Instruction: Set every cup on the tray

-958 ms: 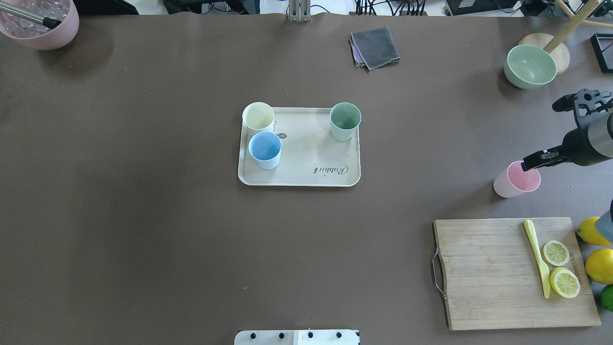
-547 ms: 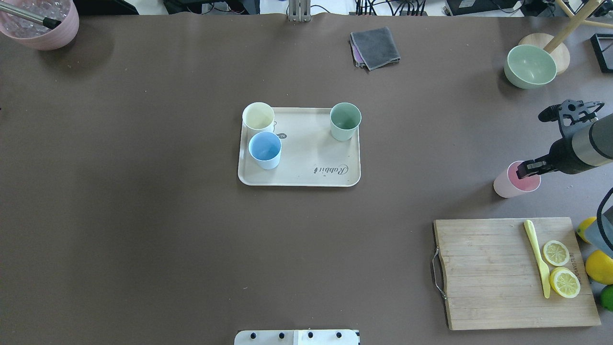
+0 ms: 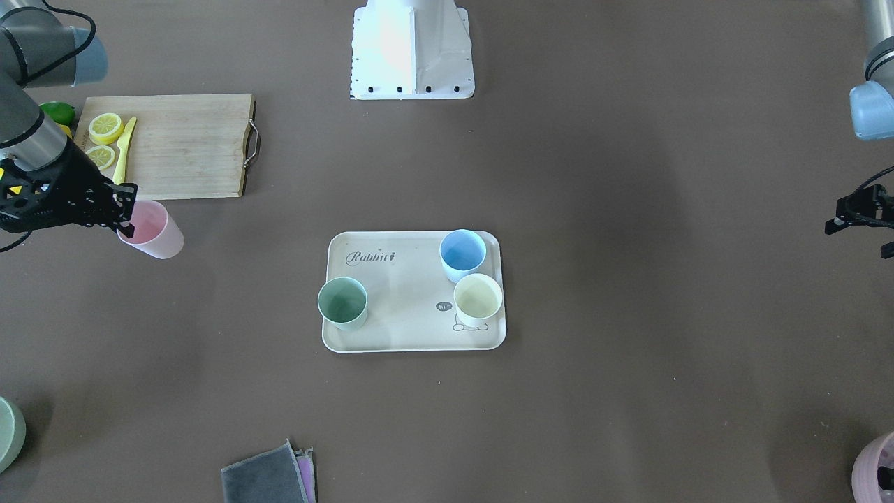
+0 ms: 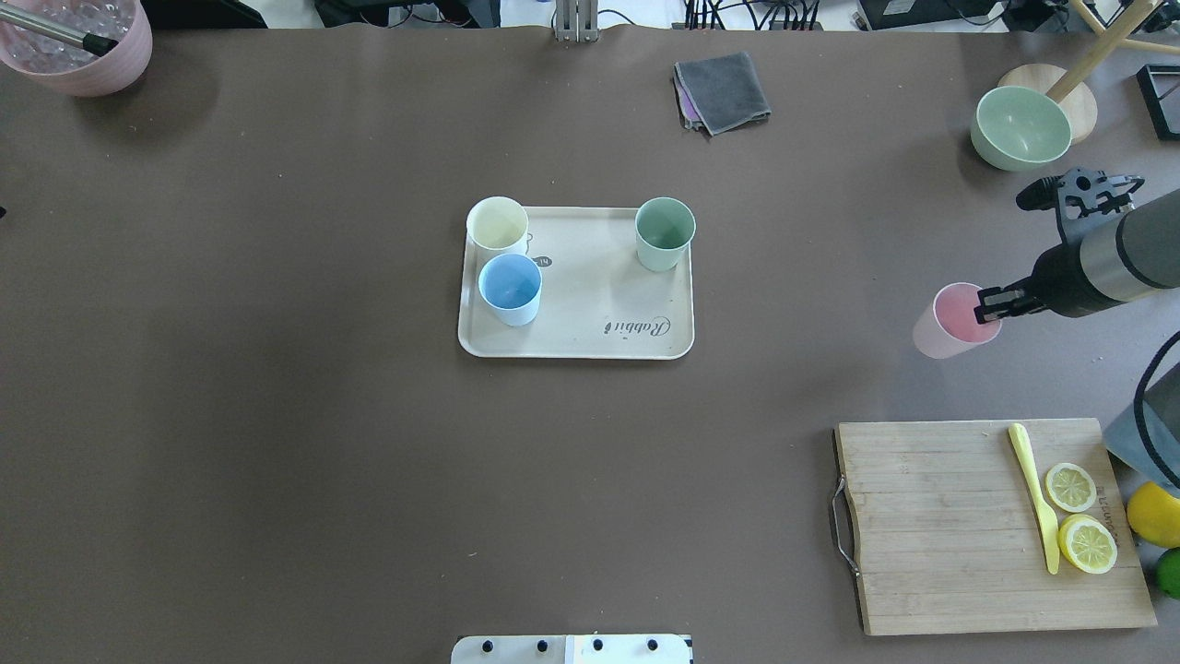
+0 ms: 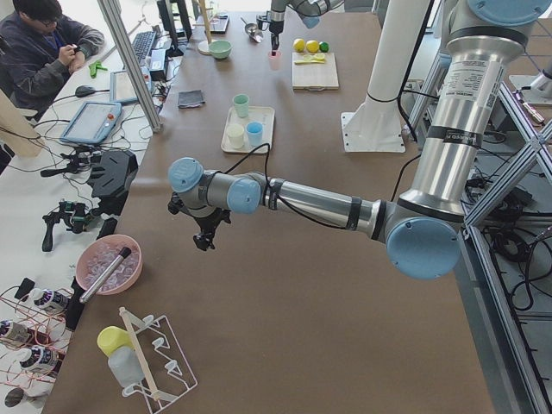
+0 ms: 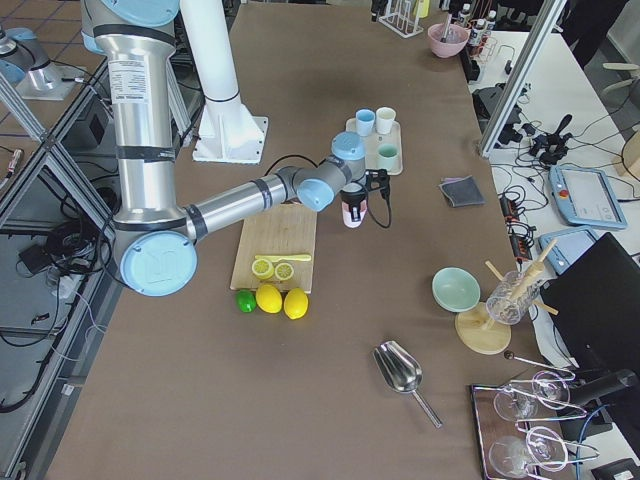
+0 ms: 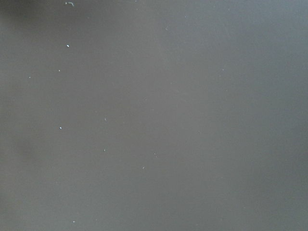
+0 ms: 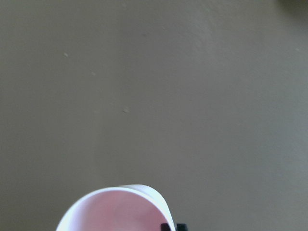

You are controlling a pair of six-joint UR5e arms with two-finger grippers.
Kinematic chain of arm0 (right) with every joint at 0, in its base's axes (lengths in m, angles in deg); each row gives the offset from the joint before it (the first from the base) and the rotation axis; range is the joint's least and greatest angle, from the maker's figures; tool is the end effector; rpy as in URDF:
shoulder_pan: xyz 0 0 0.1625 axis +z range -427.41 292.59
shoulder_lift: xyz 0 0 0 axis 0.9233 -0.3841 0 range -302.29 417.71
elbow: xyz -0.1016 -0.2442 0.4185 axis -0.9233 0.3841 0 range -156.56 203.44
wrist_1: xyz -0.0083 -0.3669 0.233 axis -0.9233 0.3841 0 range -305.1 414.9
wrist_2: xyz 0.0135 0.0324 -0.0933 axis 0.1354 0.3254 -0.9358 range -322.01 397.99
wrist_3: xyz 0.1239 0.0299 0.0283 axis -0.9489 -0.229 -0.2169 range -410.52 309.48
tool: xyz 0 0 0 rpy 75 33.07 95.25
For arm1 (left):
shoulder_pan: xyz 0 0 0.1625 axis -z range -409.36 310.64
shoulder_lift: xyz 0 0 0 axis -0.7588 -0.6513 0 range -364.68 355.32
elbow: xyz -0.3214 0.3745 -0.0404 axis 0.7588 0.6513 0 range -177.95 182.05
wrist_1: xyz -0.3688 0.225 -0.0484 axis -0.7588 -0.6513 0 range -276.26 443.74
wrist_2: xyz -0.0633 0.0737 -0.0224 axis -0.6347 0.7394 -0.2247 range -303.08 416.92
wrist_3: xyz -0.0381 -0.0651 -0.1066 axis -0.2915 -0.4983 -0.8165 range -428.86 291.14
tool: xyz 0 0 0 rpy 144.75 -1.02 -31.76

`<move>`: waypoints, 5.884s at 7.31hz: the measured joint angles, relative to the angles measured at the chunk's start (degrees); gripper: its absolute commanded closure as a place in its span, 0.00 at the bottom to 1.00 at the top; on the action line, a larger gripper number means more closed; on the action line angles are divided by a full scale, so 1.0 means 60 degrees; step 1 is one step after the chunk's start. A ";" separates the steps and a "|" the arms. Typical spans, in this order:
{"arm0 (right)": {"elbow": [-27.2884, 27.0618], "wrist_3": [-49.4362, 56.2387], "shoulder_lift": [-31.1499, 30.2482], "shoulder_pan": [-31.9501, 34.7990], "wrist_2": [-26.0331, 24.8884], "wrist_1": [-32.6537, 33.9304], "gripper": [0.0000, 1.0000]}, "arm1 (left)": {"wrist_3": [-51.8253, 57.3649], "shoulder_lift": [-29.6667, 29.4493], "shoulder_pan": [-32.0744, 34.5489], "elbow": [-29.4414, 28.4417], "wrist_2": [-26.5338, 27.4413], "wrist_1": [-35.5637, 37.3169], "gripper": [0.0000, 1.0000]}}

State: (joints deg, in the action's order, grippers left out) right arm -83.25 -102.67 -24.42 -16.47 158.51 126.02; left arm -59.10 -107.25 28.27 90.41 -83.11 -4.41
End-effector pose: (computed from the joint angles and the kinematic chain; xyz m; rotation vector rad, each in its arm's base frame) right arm -0.3222 -0.5034 0.4940 0.1553 -0.8816 0.0112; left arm 0.1016 -0.6183 0.6344 0.1295 0.8818 0.4297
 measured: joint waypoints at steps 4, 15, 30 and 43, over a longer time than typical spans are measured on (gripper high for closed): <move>0.1054 -0.3526 0.4177 -0.2241 -0.2004 0.2616 1.00 | 0.0000 0.0000 -0.0022 -0.0050 0.0001 0.0000 0.01; 0.0366 0.0036 0.4045 0.0488 -0.0660 0.4720 0.00 | 0.0367 0.0088 0.0758 -0.0377 0.0758 0.0495 0.01; 0.1431 0.8842 -0.2537 0.6040 0.1853 0.2939 0.00 | 0.3515 0.1428 0.2985 0.1527 0.1594 0.2544 0.01; 0.1467 0.8883 -0.2528 0.6030 0.2144 0.2868 0.00 | 0.3504 0.1485 0.2971 0.1557 0.1571 0.2534 0.01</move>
State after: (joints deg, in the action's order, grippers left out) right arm -74.45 -49.37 -39.59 19.70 171.37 143.23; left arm -38.08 -98.34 46.09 99.75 -73.68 10.79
